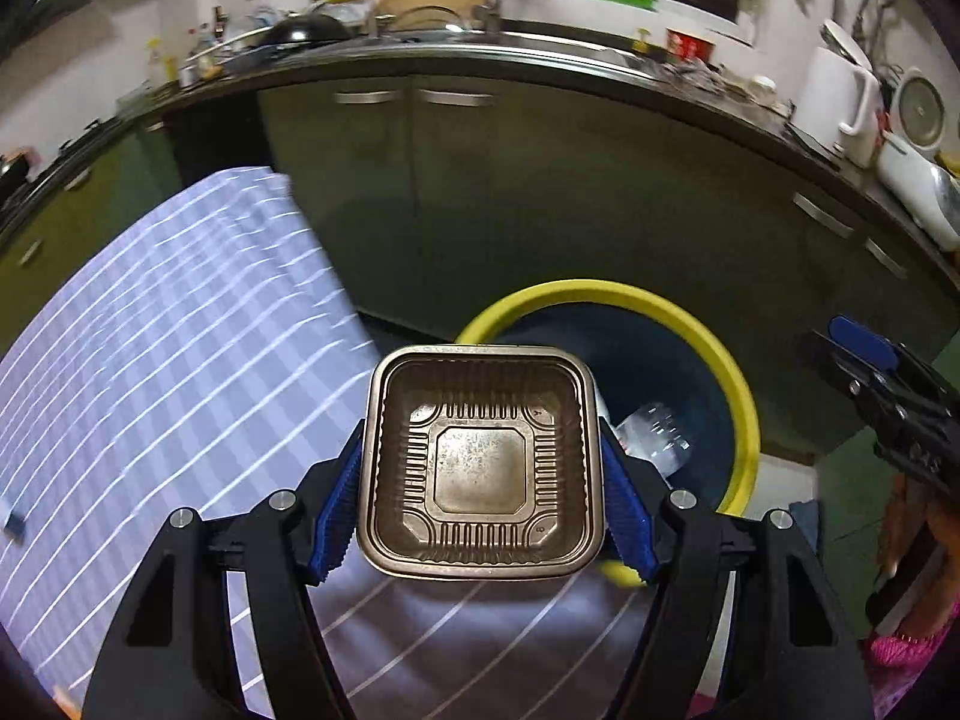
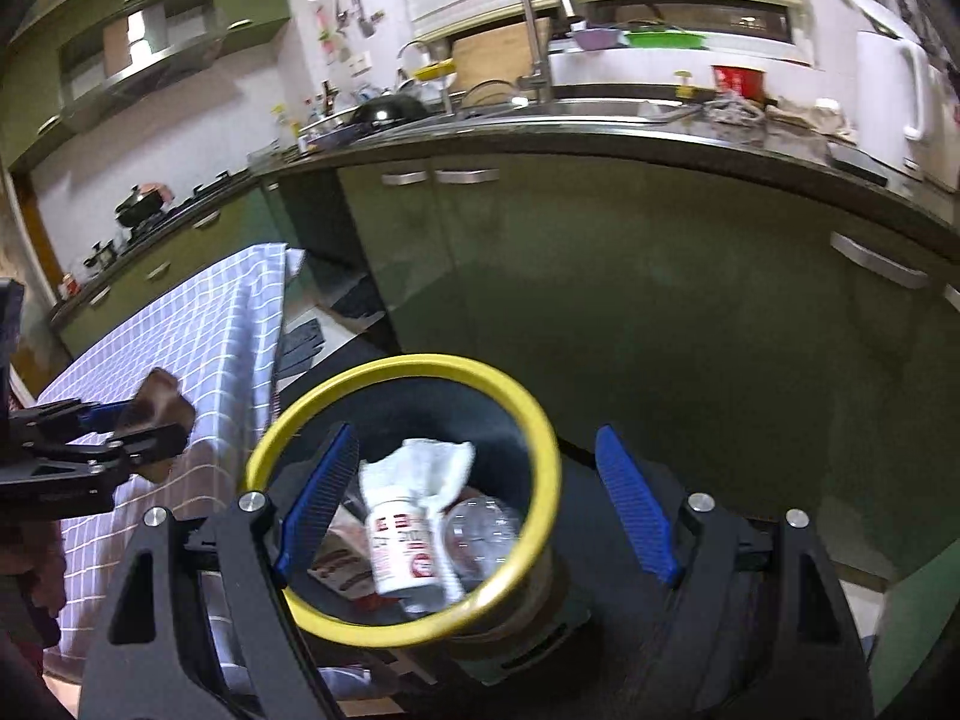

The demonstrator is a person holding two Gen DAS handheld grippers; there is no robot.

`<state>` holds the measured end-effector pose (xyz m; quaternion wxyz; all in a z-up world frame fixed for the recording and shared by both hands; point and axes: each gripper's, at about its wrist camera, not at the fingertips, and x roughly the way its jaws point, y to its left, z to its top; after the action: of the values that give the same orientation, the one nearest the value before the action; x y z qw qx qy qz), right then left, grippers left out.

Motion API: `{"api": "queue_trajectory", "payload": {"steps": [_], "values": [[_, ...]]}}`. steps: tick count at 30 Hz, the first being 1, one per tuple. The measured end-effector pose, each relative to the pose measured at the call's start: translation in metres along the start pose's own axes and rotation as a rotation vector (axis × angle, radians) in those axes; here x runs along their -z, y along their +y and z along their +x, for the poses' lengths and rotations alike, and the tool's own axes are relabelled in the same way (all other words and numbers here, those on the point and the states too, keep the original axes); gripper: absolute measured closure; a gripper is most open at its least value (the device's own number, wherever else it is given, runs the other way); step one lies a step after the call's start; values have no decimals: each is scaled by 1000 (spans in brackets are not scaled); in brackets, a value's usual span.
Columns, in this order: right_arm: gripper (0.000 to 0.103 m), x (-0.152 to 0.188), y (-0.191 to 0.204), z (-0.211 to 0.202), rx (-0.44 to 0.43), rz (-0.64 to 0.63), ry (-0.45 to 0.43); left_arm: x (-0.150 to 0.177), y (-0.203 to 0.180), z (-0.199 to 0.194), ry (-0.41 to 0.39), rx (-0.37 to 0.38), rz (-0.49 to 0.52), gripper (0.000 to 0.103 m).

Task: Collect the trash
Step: 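Carry the brown tray over the bin and open the left tool, then reach the right tool to the white blue-capped tube and grasp it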

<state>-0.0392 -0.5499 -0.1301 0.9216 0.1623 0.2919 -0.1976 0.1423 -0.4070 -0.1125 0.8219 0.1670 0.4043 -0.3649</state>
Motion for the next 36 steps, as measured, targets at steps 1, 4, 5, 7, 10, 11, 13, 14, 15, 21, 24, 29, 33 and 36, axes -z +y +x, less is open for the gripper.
{"api": "queue_trajectory", "payload": {"steps": [1, 4, 5, 7, 10, 11, 13, 14, 15, 21, 24, 29, 33, 36], "values": [[26, 0, -4, -1, 6, 6, -3, -5, -9, 8, 5, 14, 10, 34], [26, 1, -15, -3, 22, 27, -10, -14, -26, 25, 18, 31, 29, 34], [25, 1, -19, -4, 24, 32, -11, -16, -30, 29, 21, 38, 32, 34], [25, 1, -23, -3, 29, 40, -11, -21, -39, 39, 31, 51, 37, 34], [25, 2, -25, -1, 30, 46, -6, -28, -52, 51, 35, 68, 49, 33], [25, 2, -25, 0, 29, 47, -6, -30, -55, 54, 35, 71, 52, 33], [25, 1, -25, 0, 25, 47, -7, -32, -59, 57, 36, 77, 51, 22], [25, 1, -24, -1, 24, 45, -8, -31, -59, 54, 30, 79, 47, 20], [25, 0, -23, -2, 24, 42, -11, -31, -59, 51, 20, 85, 42, 19], [24, 0, -14, -1, 10, 25, -7, -10, -29, -7, -53, 109, -40, 15], [24, 2, -2, 6, -14, 4, 15, 9, -8, -42, -98, 85, -78, 13], [24, 5, 45, 22, -138, -70, 76, 53, 32, -100, -156, 6, -152, 11], [24, 10, 102, 32, -262, -166, 127, 96, 66, -142, -179, -78, -208, 11], [24, 19, 150, 37, -363, -232, 164, 123, 88, -167, -191, -138, -247, 11]]}}
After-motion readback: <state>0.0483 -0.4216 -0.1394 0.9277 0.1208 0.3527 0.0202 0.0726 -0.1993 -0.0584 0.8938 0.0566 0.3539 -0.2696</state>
